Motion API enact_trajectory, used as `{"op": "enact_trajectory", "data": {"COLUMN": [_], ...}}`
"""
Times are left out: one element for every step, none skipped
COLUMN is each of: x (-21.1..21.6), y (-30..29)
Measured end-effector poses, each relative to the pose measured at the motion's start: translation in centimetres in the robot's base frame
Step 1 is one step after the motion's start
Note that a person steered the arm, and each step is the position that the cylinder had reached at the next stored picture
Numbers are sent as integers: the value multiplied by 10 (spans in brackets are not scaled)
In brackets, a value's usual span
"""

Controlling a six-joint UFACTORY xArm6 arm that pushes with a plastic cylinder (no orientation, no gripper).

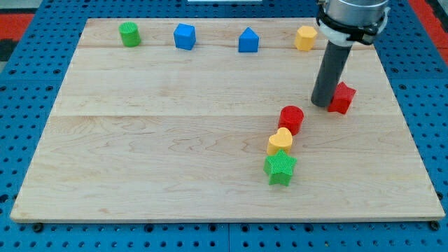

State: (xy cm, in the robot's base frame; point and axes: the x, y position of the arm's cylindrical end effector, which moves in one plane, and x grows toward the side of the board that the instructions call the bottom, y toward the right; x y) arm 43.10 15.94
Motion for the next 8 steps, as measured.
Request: {"op": "enact_trajectory", "data": {"x": [16, 2, -22, -38, -10, 1, -12, -30], "y": [14, 28, 31, 39, 27, 37, 59, 90]}}
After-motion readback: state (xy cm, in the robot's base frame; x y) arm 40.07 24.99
